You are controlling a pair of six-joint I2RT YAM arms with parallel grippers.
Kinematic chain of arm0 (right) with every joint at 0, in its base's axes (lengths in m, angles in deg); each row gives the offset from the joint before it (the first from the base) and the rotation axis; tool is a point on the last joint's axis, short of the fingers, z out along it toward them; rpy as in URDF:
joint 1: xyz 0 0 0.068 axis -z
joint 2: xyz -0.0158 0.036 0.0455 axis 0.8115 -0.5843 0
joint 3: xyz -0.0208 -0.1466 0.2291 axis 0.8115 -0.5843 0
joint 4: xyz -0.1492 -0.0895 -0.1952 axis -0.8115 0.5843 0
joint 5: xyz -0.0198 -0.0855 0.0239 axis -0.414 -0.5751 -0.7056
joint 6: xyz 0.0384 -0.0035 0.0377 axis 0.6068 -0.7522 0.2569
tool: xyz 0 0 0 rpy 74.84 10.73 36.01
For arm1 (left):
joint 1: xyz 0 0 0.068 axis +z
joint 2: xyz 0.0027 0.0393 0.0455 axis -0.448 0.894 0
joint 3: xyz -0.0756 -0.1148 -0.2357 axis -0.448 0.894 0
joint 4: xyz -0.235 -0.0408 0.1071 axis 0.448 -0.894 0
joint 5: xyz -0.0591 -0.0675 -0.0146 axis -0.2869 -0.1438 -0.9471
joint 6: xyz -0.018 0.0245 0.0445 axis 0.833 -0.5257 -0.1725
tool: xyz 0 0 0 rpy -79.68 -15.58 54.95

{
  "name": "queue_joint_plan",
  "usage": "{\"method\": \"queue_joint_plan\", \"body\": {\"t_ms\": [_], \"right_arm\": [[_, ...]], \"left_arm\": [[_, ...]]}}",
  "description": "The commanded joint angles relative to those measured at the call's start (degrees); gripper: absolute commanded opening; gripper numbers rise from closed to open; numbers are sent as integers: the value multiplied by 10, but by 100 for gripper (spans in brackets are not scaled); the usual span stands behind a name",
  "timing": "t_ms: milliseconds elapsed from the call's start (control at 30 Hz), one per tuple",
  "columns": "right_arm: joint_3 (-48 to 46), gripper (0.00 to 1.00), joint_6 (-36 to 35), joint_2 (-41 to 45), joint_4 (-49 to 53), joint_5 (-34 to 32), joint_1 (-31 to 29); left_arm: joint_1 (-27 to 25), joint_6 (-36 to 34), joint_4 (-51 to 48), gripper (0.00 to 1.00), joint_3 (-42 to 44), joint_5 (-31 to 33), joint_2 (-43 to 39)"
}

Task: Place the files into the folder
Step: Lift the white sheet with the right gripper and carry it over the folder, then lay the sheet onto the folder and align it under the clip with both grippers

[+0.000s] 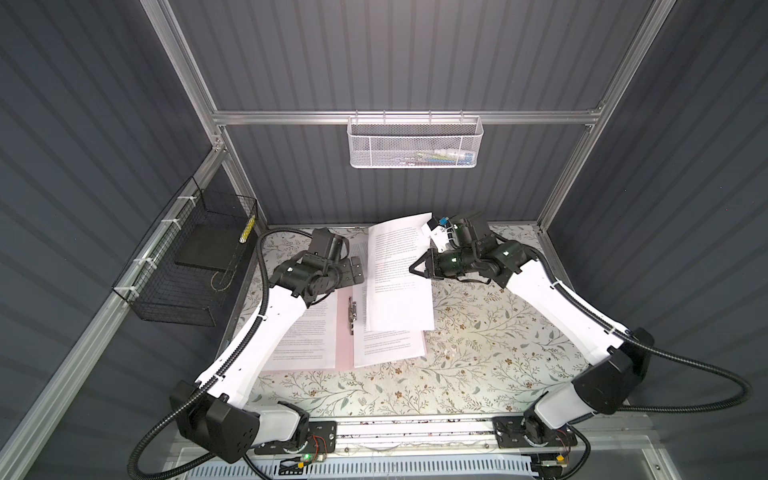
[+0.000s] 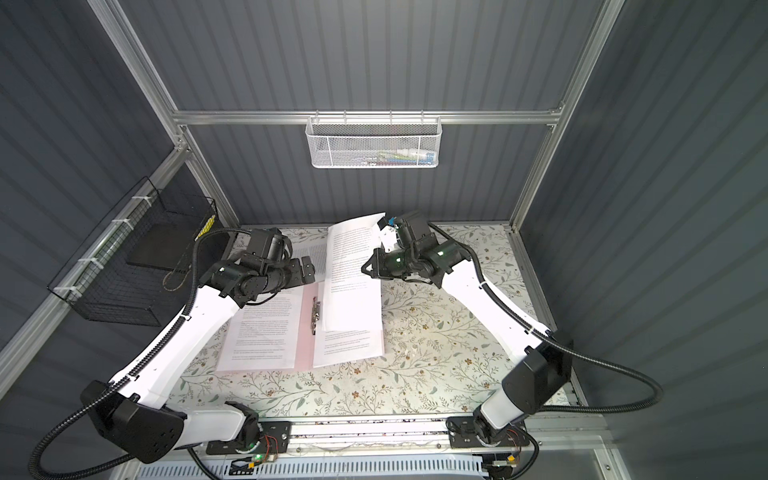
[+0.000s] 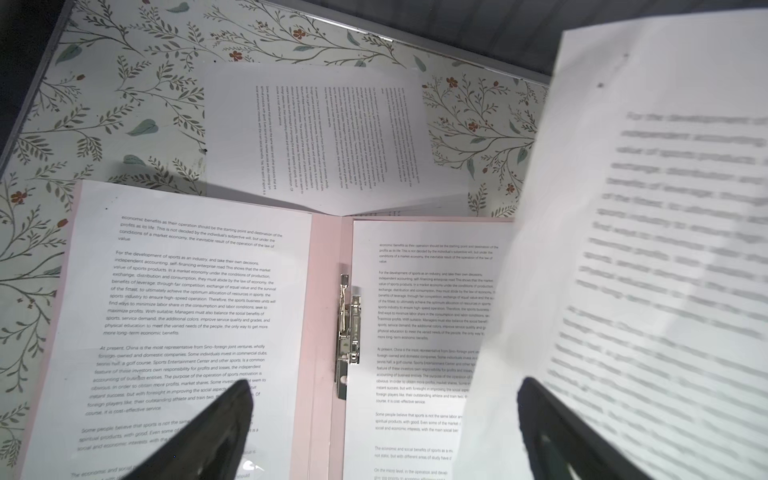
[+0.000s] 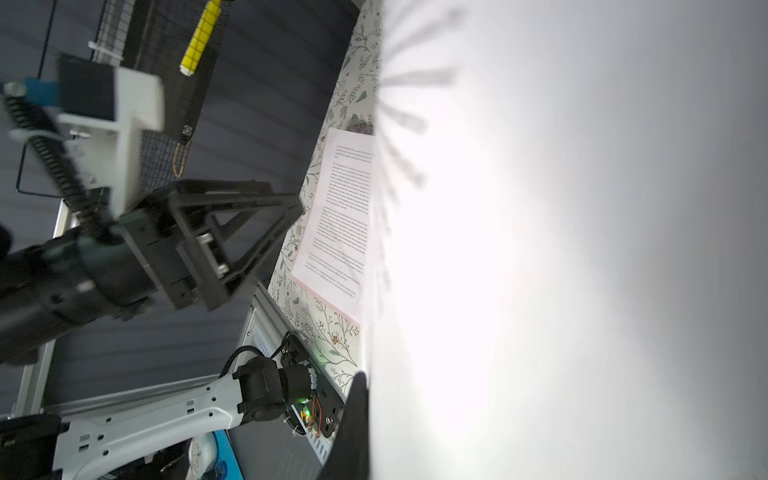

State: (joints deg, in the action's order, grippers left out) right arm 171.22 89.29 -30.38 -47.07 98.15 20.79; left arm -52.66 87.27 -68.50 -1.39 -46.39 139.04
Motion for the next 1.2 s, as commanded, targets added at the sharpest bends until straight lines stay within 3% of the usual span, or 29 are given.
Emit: {"method": "queue_joint_plan", "body": {"t_ms": [0,100,233,400,1167], "right_arm": [[-47,0,-4,-39,-31,16,10],[-53,0,-19,-105,-29,27,11],[-79,0,-2,-158,-56,17,4],[-38,0,-71,-206,-8,-11,-16],[7,0,-46,-258,-24,-1,-45]], "left_arm": [[2,-30,-3,100,30,-39,-11],[2,-47,37,100,74,-73,-38],[2,-46,28,100,85,-69,-49],[2,-44,34,100,97,-71,-54],[2,-42,47,100,99,-90,-31]]}}
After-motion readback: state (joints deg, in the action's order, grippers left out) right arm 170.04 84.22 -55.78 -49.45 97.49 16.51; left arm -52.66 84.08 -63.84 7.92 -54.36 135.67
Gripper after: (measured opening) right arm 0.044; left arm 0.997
